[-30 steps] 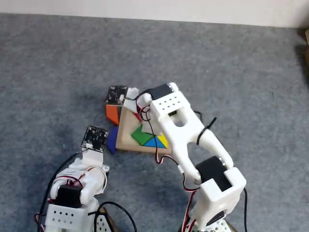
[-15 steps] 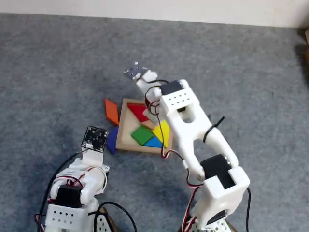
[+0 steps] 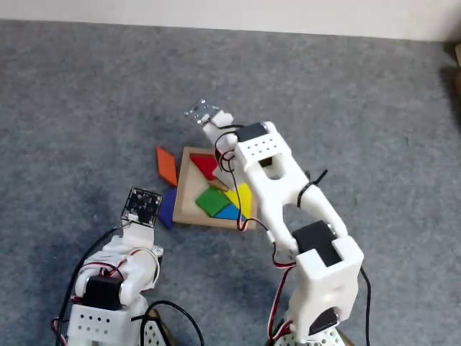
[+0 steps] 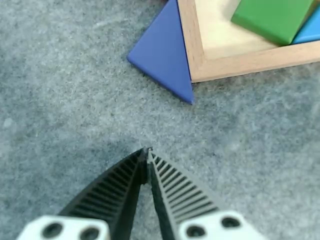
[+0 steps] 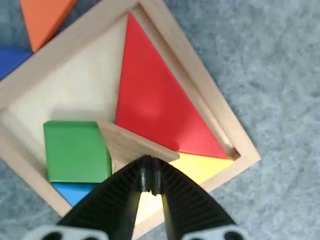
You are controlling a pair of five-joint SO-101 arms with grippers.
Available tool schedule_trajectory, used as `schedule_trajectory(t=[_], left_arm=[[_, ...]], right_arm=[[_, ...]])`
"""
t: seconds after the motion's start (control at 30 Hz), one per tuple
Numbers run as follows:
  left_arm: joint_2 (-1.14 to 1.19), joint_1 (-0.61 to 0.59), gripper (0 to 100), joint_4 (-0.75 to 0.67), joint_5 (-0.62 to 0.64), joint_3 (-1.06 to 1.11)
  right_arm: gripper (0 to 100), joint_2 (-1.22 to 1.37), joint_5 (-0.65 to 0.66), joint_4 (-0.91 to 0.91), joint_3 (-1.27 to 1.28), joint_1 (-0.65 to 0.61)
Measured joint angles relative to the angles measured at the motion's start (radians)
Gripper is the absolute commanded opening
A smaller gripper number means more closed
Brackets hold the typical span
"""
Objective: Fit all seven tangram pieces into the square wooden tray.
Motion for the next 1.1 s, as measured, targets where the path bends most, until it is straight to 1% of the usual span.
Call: schedule_trajectory(t=[0.1, 0.47, 0.67, 0.8, 1.0, 1.1], left_arm=[[0.000, 0.000, 1, 0.000, 0.000, 0.000], [0.000, 0.000, 1, 0.000, 0.000, 0.000], [0.000, 0.000, 1, 0.000, 0.000, 0.000], [0.000, 0.000, 1, 0.000, 0.000, 0.000], [0.000, 0.000, 1, 0.000, 0.000, 0.000], [0.000, 0.000, 1, 0.000, 0.000, 0.000]], right_arm=[[0.5, 0.000, 0.000, -0.009, -0.002, -0.018], [0.5, 0.015, 0.000, -0.137, 0.003, -0.078], [0.5, 0.015, 0.041, -0.146, 0.003, -0.089], [0.5, 0.015, 0.043, -0.147, 0.003, -0.097], [0.5, 0.029, 0.048, -0.143, 0.008, -0.141], [0.5, 0.034, 0.048, -0.180, 0.011, -0.150]])
